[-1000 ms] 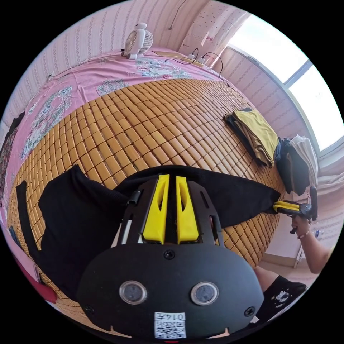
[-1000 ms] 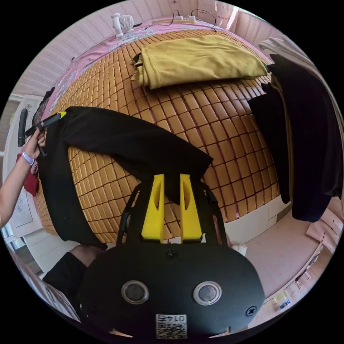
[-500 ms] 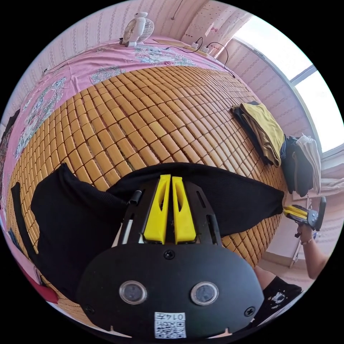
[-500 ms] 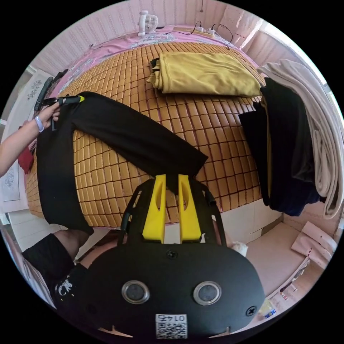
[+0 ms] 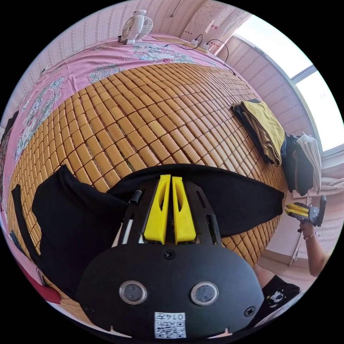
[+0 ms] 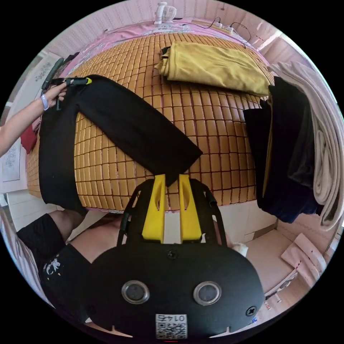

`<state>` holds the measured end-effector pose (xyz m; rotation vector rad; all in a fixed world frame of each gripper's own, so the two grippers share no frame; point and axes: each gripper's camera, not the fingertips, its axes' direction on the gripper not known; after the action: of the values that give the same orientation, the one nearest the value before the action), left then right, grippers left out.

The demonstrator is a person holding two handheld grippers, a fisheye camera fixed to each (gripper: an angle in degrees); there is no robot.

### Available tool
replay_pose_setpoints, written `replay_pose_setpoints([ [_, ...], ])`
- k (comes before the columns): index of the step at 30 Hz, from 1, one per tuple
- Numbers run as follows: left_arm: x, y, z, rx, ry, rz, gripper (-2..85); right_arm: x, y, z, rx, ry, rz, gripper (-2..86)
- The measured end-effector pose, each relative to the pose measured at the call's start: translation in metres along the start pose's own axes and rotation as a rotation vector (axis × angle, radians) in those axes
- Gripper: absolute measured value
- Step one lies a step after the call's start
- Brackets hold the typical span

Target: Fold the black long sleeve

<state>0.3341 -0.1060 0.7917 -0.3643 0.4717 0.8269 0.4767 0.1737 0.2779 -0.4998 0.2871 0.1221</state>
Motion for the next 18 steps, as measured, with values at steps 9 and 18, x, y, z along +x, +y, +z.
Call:
replay_pose_setpoints([
  [9, 0.010, 0.011, -0.023, 0.040, -0.029, -0.006, -1.0, 0.020, -0.004, 0.018, 0.079, -0.019, 0.273, 0.9],
  [18, 0.039, -0.004, -0.046, 0.062, -0.013, 0.016, -0.9, 0.014, -0.020, -0.007, 0.105, 0.155, 0.224, -0.1],
])
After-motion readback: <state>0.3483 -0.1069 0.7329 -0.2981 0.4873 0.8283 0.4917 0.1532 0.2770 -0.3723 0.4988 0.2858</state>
